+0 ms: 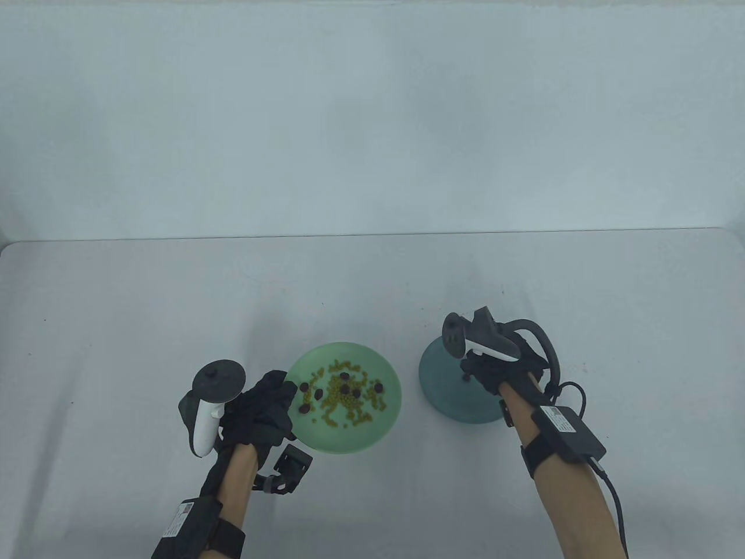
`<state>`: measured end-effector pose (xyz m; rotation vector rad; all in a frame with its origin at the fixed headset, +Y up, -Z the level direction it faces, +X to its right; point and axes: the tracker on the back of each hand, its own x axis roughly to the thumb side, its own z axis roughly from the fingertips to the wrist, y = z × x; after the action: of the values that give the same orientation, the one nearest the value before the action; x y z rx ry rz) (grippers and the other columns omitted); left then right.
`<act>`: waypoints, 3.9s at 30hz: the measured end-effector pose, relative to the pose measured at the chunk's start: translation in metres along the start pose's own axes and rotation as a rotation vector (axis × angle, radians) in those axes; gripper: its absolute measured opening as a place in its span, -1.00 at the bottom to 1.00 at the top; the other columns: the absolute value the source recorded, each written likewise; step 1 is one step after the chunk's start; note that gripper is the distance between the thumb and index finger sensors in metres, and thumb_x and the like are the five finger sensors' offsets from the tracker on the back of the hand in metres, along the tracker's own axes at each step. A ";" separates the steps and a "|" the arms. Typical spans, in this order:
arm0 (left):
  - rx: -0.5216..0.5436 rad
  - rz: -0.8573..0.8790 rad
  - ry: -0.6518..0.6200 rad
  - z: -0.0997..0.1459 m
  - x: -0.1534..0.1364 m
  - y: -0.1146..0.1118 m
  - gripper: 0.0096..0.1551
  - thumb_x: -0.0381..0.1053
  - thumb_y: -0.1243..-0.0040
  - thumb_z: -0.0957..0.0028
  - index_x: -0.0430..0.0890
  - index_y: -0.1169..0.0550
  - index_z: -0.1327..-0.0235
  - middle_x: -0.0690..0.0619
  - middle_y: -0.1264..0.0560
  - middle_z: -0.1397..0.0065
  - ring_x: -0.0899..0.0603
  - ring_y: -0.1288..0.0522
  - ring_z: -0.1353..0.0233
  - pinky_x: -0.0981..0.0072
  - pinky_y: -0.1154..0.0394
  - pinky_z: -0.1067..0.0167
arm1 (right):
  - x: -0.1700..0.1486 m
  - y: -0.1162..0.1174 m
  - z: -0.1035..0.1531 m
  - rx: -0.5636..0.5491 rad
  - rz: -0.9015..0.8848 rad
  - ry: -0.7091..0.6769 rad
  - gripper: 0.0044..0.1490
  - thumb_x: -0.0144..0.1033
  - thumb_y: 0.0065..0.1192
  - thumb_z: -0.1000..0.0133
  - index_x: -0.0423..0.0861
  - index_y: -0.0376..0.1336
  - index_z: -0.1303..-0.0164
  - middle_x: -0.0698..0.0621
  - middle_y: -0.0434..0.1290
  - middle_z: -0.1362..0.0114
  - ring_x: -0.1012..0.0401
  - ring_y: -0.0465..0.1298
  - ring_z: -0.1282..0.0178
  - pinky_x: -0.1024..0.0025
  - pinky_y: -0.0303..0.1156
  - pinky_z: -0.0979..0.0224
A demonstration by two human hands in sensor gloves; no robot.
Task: Pick cranberries with hand pinch into plate
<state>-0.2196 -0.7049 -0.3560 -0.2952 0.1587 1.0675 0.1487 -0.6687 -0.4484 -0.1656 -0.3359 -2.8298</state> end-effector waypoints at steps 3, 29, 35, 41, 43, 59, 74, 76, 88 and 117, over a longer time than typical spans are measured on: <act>0.004 0.004 -0.002 0.000 0.000 0.000 -0.48 -0.12 -0.04 -0.27 -0.30 -0.37 -0.44 -0.15 -0.61 -0.16 -0.08 -0.79 0.16 0.31 -0.74 0.19 | 0.000 -0.020 0.013 -0.045 0.014 -0.012 -0.39 0.10 0.23 -0.13 -0.05 0.44 -0.23 0.26 0.57 0.26 0.35 0.60 0.31 0.31 0.61 0.02; 0.012 0.003 0.002 0.000 -0.002 -0.002 -0.48 -0.12 -0.03 -0.28 -0.31 -0.36 -0.44 -0.15 -0.60 -0.16 -0.08 -0.78 0.16 0.31 -0.74 0.19 | 0.108 -0.085 0.072 -0.204 0.123 -0.375 -0.41 0.06 0.20 -0.18 0.04 0.37 -0.35 0.27 0.57 0.24 0.36 0.61 0.28 0.31 0.62 0.00; 0.014 0.013 0.004 0.000 -0.002 -0.002 -0.48 -0.12 -0.03 -0.28 -0.31 -0.36 -0.44 -0.15 -0.60 -0.16 -0.08 -0.79 0.16 0.31 -0.74 0.19 | 0.124 -0.070 0.069 -0.154 0.150 -0.411 -0.41 0.04 0.20 -0.18 0.05 0.35 -0.39 0.27 0.57 0.24 0.35 0.61 0.28 0.30 0.62 -0.01; 0.015 0.024 0.003 0.000 -0.001 -0.001 -0.48 -0.13 -0.03 -0.28 -0.31 -0.36 -0.44 -0.15 -0.60 -0.16 -0.08 -0.78 0.15 0.31 -0.74 0.19 | 0.130 -0.065 0.068 -0.147 0.163 -0.416 -0.41 0.03 0.20 -0.19 0.03 0.35 -0.39 0.27 0.58 0.24 0.35 0.61 0.29 0.30 0.62 0.00; 0.018 0.019 0.003 0.000 -0.001 -0.001 -0.48 -0.13 -0.03 -0.28 -0.31 -0.35 -0.44 -0.15 -0.60 -0.17 -0.08 -0.78 0.15 0.31 -0.74 0.19 | 0.131 -0.065 0.068 -0.146 0.163 -0.418 -0.41 0.03 0.20 -0.19 0.03 0.36 -0.38 0.27 0.58 0.25 0.35 0.61 0.29 0.30 0.62 0.00; 0.019 0.022 0.000 0.000 -0.002 0.000 -0.48 -0.13 -0.03 -0.28 -0.31 -0.36 -0.44 -0.15 -0.60 -0.16 -0.08 -0.79 0.16 0.31 -0.74 0.19 | 0.137 -0.071 0.066 -0.165 0.151 -0.405 -0.45 0.05 0.22 -0.17 0.00 0.44 -0.24 0.27 0.57 0.26 0.36 0.61 0.30 0.31 0.62 0.01; 0.026 0.037 -0.001 0.000 -0.002 0.002 -0.48 -0.13 -0.04 -0.27 -0.31 -0.36 -0.43 -0.16 -0.60 -0.16 -0.09 -0.79 0.16 0.30 -0.74 0.19 | 0.144 -0.065 0.062 -0.153 0.188 -0.397 -0.44 0.09 0.19 -0.16 -0.01 0.45 -0.20 0.28 0.57 0.30 0.36 0.61 0.33 0.30 0.62 0.03; 0.027 0.041 0.000 0.000 -0.002 0.002 -0.48 -0.13 -0.04 -0.27 -0.31 -0.36 -0.43 -0.16 -0.60 -0.16 -0.09 -0.79 0.16 0.30 -0.74 0.19 | 0.145 -0.065 0.063 -0.151 0.192 -0.402 -0.44 0.09 0.19 -0.16 -0.01 0.45 -0.20 0.28 0.57 0.30 0.36 0.61 0.33 0.31 0.62 0.03; 0.033 0.050 0.011 0.000 -0.003 0.004 -0.48 -0.14 -0.05 -0.27 -0.32 -0.37 -0.43 -0.17 -0.60 -0.15 -0.09 -0.79 0.17 0.31 -0.75 0.19 | 0.151 -0.064 0.064 -0.149 0.191 -0.430 -0.43 0.08 0.21 -0.16 -0.04 0.45 -0.20 0.29 0.57 0.30 0.36 0.61 0.33 0.31 0.62 0.03; 0.040 0.041 0.013 0.000 -0.005 0.005 -0.48 -0.12 -0.04 -0.27 -0.30 -0.36 -0.44 -0.15 -0.60 -0.17 -0.09 -0.79 0.14 0.30 -0.74 0.17 | 0.097 -0.102 0.065 -0.202 0.042 -0.362 -0.41 0.07 0.26 -0.14 -0.08 0.45 -0.20 0.29 0.56 0.30 0.37 0.60 0.33 0.32 0.62 0.03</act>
<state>-0.2265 -0.7068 -0.3550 -0.2637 0.1981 1.1014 0.0310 -0.5837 -0.3934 -0.7226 -0.1161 -2.7790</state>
